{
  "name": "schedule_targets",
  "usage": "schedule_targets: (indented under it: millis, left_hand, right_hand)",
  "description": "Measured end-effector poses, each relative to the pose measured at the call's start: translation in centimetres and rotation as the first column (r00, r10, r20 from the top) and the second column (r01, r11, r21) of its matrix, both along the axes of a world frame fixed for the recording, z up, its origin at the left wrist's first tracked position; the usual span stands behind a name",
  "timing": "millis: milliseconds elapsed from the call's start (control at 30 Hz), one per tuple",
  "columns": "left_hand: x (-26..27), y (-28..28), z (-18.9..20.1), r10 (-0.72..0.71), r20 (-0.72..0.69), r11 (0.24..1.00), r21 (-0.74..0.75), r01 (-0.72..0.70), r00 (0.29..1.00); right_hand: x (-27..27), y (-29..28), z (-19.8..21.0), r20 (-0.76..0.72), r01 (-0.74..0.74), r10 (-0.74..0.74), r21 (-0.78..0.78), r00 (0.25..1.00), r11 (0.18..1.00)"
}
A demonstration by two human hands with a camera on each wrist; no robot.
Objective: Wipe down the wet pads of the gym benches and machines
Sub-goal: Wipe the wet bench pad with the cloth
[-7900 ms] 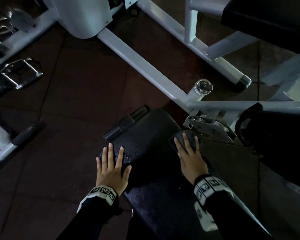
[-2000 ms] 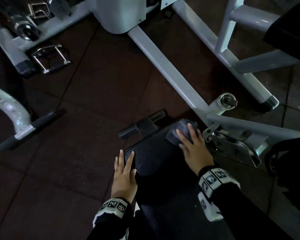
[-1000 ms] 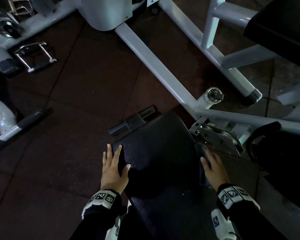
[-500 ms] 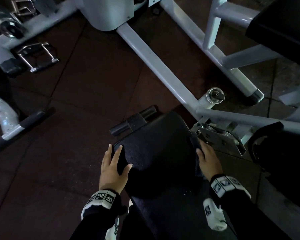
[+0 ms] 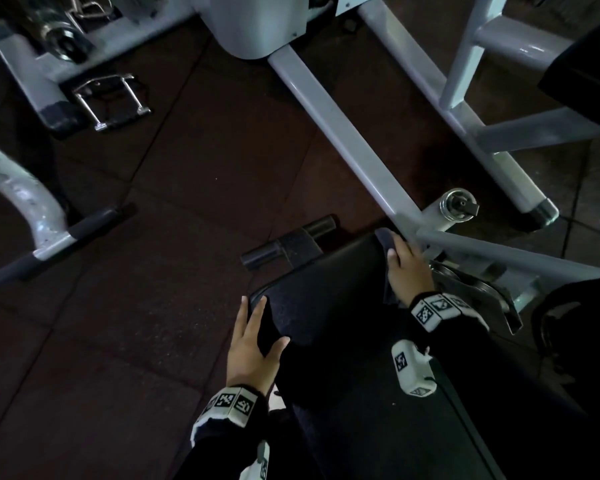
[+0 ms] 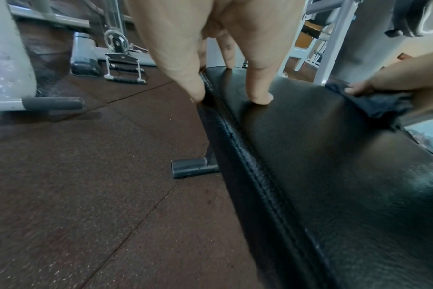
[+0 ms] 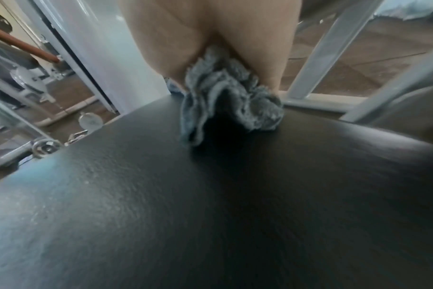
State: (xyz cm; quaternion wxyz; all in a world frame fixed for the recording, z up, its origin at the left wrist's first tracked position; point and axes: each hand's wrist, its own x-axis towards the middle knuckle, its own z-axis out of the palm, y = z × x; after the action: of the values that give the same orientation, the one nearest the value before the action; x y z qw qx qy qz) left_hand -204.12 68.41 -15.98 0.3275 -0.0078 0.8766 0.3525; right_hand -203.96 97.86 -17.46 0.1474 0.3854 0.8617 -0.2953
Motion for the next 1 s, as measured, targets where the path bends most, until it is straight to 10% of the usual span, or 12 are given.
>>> schedule_targets:
  millis: [200, 500, 1000]
  left_hand:
    - [0.6, -0.4, 0.5, 0.021, 0.072, 0.996, 0.085, -0.027, 0.997]
    - [0.9, -0.6, -0.3, 0.069, 0.073, 0.992, 0.103, -0.076, 0.995]
    - [2.5, -1.3, -1.0, 0.072, -0.003, 0.987, 0.143, -0.071, 0.997]
  right_hand:
    - [-1.4, -0.8, -0.7, 0.085, -0.251, 0.239, 0.179, 0.967, 0.951]
    - [-3.5, -11.8, 1.1, 0.146, -0.733, 0.719, 0.076, 0.679, 0.676]
    - [-3.7, -5.3, 0.9, 0.166, -0.517, 0.495, 0.134, 0.853, 0.846]
